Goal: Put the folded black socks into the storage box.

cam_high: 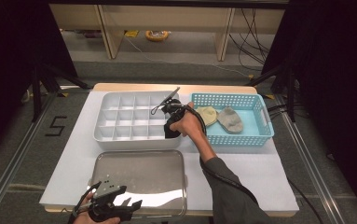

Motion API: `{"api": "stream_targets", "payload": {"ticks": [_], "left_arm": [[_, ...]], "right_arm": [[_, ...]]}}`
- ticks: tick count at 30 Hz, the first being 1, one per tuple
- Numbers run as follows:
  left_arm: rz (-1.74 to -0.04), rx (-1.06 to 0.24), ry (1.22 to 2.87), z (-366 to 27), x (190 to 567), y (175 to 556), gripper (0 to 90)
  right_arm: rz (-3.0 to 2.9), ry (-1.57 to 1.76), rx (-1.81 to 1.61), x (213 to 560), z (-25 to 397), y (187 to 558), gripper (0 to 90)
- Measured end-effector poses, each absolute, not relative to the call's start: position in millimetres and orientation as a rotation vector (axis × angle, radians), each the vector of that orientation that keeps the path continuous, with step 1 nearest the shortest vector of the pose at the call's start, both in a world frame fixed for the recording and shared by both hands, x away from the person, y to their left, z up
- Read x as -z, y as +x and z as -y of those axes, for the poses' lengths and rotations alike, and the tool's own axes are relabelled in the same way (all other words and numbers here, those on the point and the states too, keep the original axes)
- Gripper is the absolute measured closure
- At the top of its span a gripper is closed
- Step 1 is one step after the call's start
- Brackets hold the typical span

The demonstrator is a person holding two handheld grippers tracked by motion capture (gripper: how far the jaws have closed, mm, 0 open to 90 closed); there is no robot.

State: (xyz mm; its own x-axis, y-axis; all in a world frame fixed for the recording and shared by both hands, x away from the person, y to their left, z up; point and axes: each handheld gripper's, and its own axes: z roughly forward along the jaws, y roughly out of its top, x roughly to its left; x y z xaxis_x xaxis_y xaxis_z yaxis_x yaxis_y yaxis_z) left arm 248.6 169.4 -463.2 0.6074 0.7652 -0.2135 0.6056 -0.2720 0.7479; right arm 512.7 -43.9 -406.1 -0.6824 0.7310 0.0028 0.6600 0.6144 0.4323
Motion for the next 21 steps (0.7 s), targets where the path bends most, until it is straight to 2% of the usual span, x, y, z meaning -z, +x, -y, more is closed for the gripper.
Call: {"api": "stream_targets", "payload": {"ticks": [12, 21], "left_arm": [[-1.071, -0.234, 1.995, -170, 461, 248, 23.3], [-1.067, -0.233, 1.995, -170, 462, 248, 23.2]], "right_arm": [[-2.693, 1.160, -0.493, 425, 40, 513, 87.7], [-2.641, 1.194, -0.743, 398, 61, 510, 72.2]]}}
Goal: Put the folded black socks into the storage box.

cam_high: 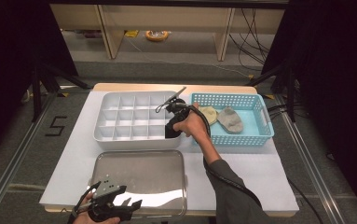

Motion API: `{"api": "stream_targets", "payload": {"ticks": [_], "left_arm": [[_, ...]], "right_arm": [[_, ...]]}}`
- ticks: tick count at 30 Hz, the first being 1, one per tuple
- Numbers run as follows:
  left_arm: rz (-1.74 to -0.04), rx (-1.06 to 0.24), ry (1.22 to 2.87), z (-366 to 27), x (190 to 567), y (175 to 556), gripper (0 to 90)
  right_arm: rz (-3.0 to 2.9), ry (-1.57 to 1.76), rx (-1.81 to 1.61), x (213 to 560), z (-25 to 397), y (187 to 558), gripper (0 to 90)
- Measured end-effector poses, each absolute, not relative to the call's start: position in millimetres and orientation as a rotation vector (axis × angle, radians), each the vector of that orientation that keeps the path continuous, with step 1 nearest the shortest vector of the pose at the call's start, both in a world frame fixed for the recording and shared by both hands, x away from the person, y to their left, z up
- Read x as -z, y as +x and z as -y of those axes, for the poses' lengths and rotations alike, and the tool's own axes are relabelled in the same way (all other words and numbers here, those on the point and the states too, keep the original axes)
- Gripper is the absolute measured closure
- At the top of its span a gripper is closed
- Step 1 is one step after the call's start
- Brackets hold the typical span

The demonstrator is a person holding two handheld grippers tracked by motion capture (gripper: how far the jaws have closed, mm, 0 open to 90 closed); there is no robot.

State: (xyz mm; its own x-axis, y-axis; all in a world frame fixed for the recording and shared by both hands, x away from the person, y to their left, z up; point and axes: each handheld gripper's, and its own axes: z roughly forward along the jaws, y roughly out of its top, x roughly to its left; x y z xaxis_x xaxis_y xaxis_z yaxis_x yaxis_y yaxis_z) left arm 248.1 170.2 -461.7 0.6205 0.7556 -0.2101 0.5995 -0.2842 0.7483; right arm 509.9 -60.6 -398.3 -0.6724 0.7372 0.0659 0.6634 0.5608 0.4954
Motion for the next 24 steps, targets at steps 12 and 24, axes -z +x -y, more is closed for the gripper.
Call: {"api": "stream_targets", "payload": {"ticks": [12, 24], "left_arm": [[-1.076, -0.240, 1.993, -172, 463, 249, 22.6], [-1.104, -0.220, 1.978, -170, 465, 249, 22.2]], "right_arm": [[-2.564, 1.251, -0.970, 373, 91, 501, 40.2], [-2.468, 1.279, -1.021, 360, 136, 502, 27.9]]}}
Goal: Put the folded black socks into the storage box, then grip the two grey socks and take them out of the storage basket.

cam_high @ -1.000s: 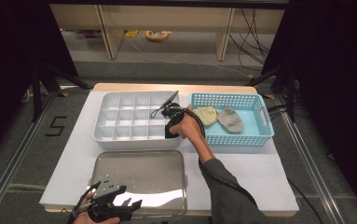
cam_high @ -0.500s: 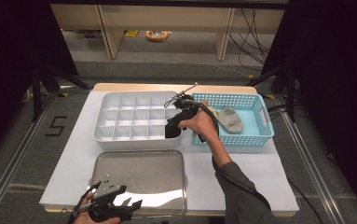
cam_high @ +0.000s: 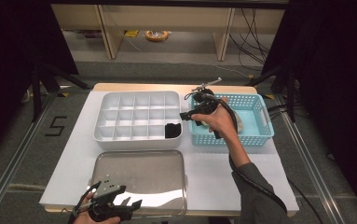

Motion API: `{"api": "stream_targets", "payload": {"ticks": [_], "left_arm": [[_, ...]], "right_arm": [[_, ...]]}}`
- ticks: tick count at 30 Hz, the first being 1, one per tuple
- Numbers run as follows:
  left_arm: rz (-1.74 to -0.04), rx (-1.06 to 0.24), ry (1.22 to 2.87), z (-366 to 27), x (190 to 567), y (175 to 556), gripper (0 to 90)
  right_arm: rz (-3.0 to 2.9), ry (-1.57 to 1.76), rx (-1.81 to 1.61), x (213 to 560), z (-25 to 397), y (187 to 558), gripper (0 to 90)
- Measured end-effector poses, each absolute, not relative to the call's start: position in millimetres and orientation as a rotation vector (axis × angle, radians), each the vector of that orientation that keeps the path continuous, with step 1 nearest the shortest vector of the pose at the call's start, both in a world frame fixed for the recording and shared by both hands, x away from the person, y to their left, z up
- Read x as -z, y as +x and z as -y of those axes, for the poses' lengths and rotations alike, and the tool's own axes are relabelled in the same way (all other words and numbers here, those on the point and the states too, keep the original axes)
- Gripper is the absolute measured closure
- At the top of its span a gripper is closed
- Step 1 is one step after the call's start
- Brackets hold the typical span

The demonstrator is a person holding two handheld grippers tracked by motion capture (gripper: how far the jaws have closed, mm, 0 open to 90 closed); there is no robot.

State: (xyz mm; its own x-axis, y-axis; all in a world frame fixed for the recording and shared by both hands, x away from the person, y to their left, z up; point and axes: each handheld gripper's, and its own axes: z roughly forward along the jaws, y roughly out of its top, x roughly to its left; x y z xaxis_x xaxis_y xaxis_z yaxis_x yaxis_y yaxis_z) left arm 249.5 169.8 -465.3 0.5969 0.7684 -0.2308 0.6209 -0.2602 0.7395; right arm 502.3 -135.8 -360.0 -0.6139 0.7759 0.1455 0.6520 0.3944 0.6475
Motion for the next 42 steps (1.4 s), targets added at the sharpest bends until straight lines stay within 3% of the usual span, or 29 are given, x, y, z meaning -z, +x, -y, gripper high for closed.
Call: {"api": "stream_targets", "payload": {"ticks": [24, 42], "left_arm": [[-1.087, -0.235, 1.993, -170, 465, 250, 22.1], [-1.084, -0.254, 2.005, -170, 464, 249, 21.9]], "right_arm": [[-2.374, 1.410, -0.886, 373, 198, 516, 33.3], [-2.344, 1.517, -0.789, 394, 207, 539, 44.1]]}}
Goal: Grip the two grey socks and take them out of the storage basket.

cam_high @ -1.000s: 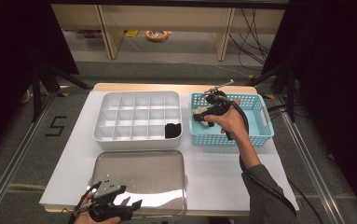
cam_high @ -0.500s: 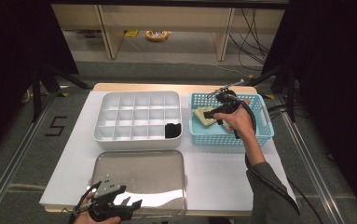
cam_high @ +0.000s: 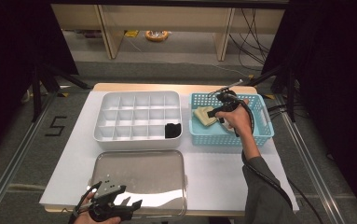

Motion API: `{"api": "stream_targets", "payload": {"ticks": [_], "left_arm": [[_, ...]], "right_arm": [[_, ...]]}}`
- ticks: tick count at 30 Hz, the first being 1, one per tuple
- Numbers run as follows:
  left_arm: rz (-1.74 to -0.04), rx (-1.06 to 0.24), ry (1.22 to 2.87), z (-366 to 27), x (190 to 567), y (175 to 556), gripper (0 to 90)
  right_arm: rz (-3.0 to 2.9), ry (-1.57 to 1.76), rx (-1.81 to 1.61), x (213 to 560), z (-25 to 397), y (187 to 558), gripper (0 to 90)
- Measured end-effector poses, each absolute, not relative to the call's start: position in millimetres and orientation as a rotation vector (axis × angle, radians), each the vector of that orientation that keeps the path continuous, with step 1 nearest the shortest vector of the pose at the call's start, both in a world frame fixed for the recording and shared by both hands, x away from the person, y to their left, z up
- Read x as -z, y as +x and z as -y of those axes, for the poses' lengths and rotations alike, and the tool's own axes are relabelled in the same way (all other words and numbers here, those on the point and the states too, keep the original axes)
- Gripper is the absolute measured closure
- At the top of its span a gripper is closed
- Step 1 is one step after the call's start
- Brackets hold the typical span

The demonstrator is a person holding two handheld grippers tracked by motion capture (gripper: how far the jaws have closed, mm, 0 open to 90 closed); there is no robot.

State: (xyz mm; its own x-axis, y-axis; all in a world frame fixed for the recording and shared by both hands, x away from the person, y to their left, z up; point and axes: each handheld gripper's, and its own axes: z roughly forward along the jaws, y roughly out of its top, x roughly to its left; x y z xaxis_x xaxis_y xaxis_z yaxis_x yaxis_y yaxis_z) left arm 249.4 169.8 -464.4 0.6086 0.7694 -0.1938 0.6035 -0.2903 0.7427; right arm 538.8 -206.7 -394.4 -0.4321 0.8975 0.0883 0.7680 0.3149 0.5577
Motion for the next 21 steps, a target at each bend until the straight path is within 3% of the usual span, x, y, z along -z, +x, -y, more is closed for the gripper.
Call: {"api": "stream_targets", "payload": {"ticks": [21], "left_arm": [[-1.090, -0.226, 2.024, -170, 465, 251, 21.9]], "right_arm": [[-2.211, 1.626, -0.665, 403, 260, 573, 52.0]]}}
